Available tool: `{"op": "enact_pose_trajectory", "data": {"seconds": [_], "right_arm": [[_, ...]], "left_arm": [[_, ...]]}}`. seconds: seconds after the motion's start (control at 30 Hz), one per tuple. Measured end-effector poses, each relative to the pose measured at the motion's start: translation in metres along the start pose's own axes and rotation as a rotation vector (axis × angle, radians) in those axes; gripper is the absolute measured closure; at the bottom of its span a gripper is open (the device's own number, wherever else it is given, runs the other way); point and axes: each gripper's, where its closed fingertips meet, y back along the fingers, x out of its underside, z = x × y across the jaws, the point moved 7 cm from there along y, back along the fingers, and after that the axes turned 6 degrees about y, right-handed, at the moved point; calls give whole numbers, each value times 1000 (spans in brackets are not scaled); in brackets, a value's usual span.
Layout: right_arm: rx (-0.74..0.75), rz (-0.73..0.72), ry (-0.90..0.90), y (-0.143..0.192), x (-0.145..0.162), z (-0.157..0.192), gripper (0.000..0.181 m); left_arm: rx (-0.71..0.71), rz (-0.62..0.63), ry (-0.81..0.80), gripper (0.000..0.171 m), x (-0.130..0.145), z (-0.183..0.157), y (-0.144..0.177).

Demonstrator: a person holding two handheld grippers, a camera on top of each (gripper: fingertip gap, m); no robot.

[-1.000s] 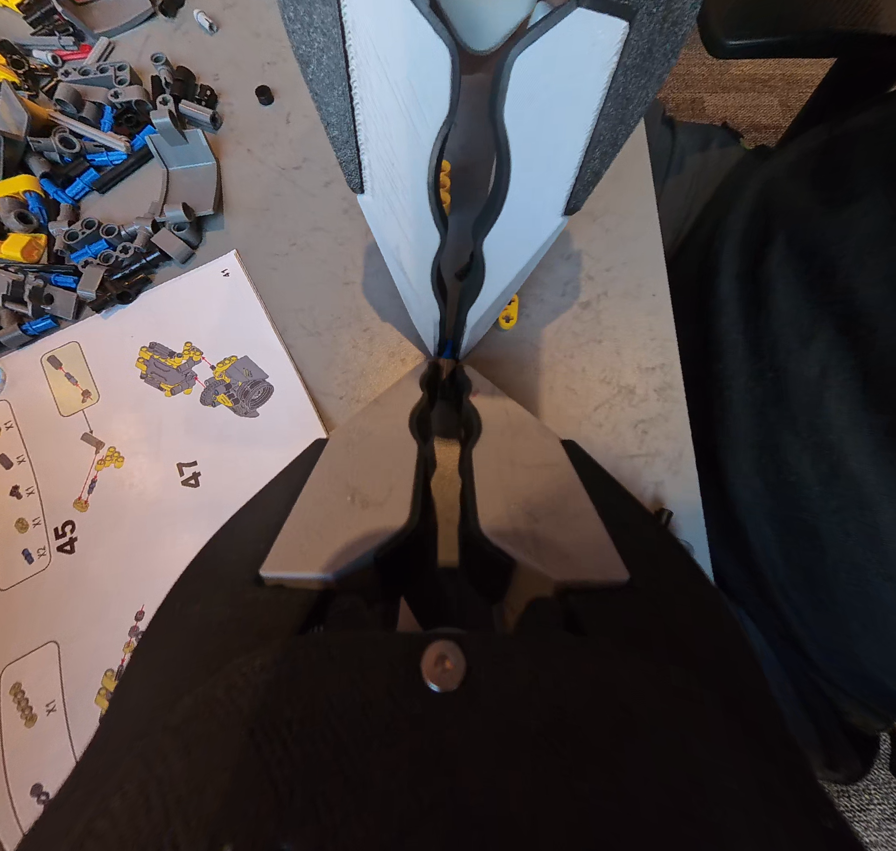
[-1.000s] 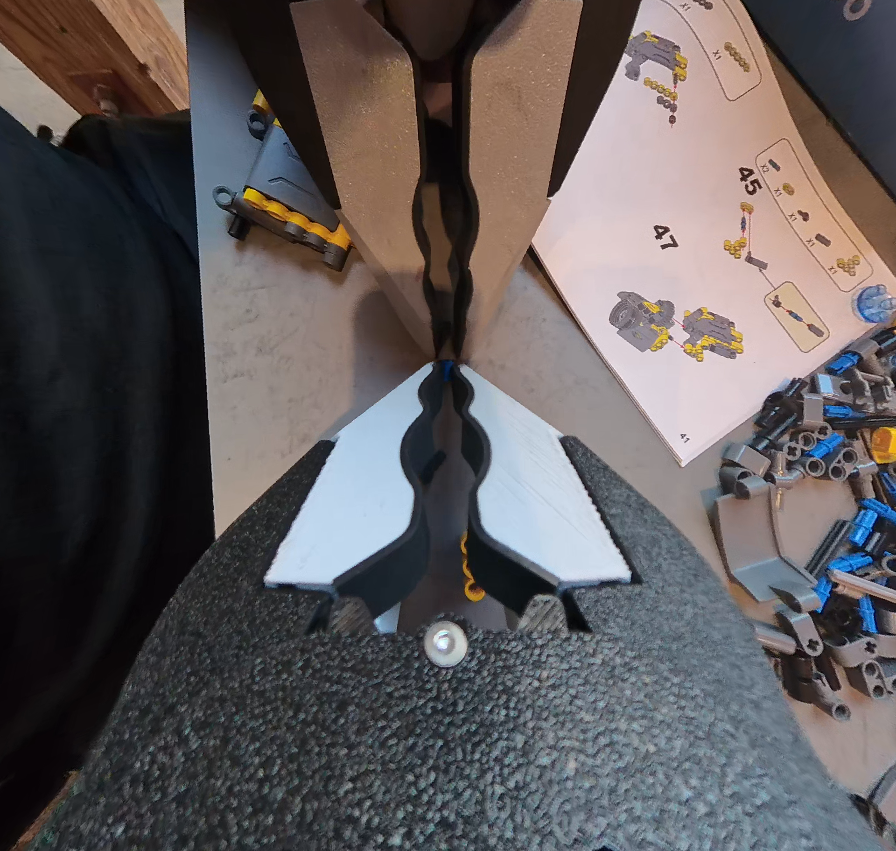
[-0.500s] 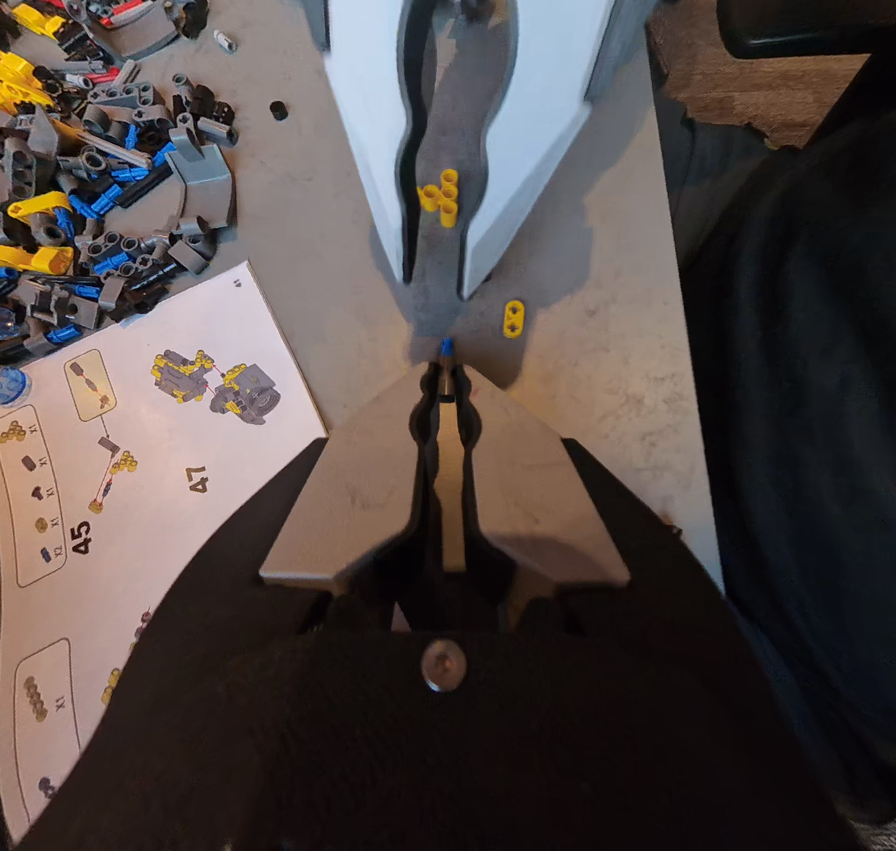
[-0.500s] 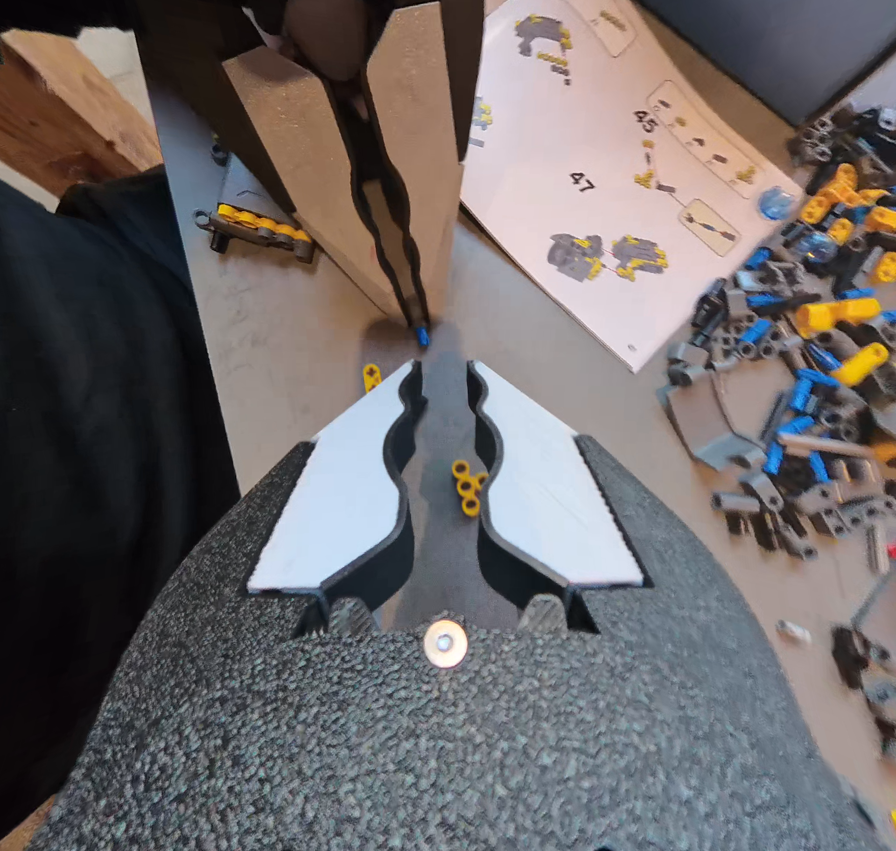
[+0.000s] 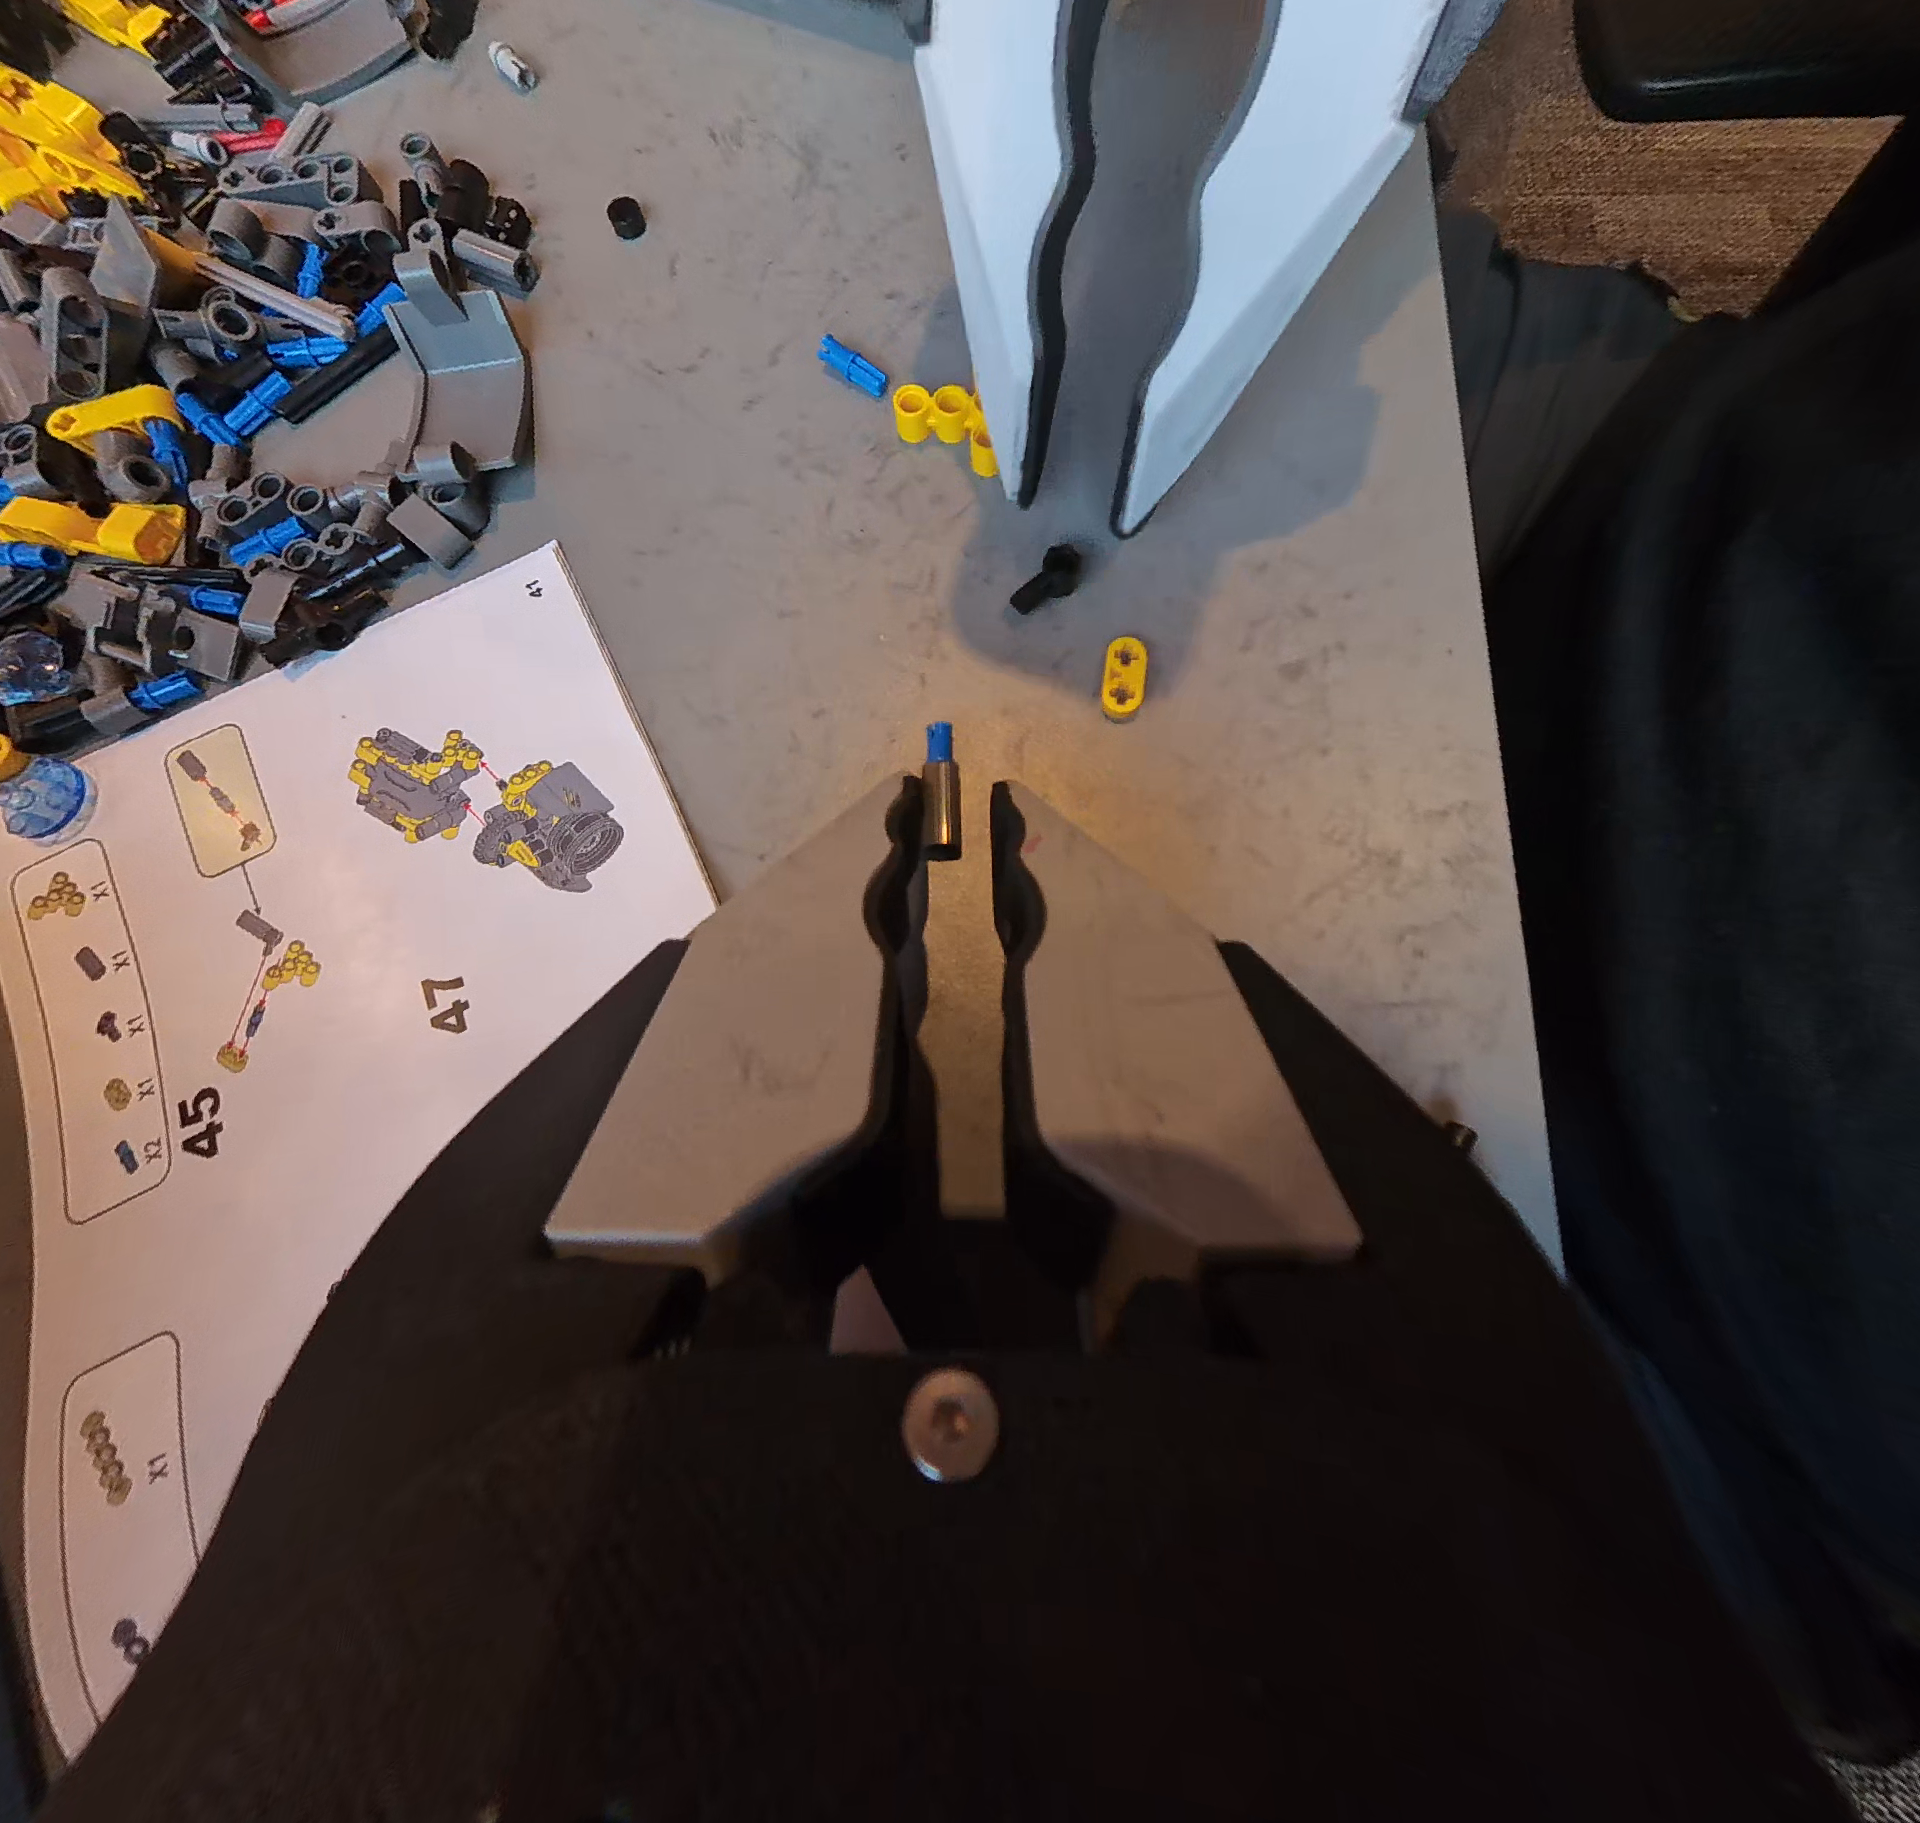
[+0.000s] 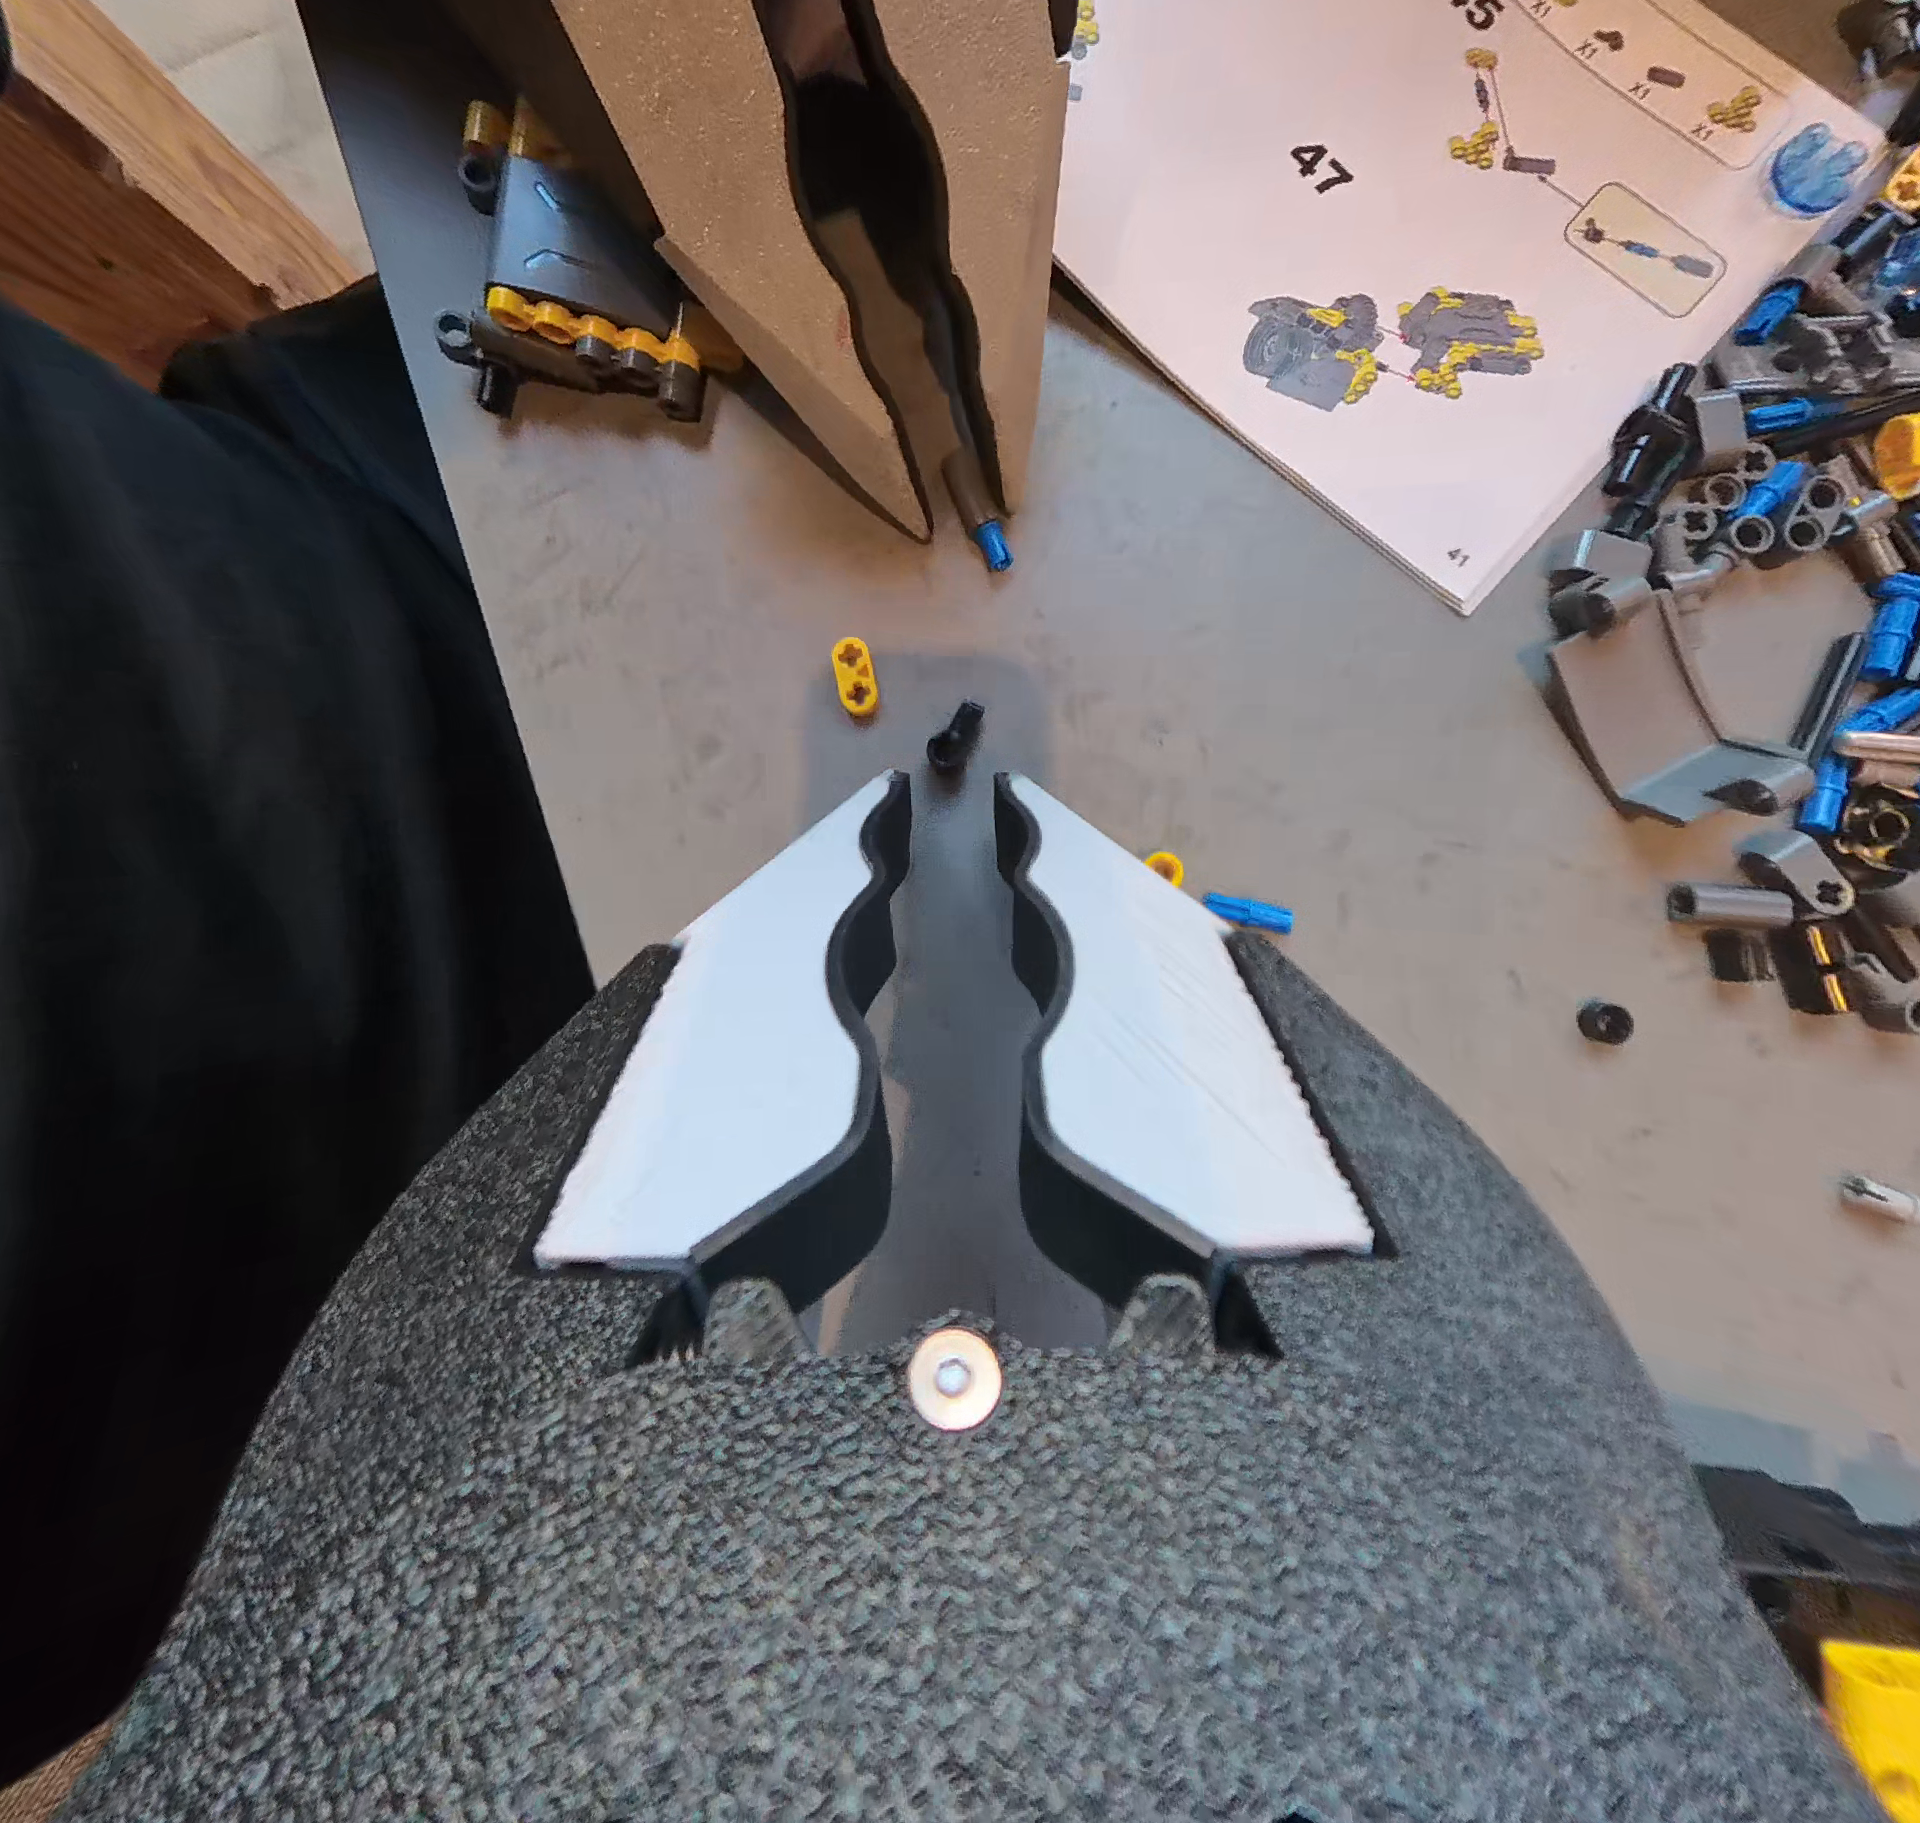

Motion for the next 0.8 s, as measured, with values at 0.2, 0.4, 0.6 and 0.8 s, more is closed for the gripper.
{"op": "enact_pose_trajectory", "data": {"seconds": [0.2,0.4,0.6,0.8], "right_arm": [[-12,-2,-29,-9,-2,-3,167],[-49,-16,-21,-14,-4,-5,175],[-74,-18,40,-22,-13,-13,175],[-53,11,66,-19,-15,-13,168]], "left_arm": [[8,-2,-2,164,1,0,1],[16,-3,5,168,2,1,1],[25,-6,11,169,2,2,1],[8,-7,0,169,2,2,2]]}}
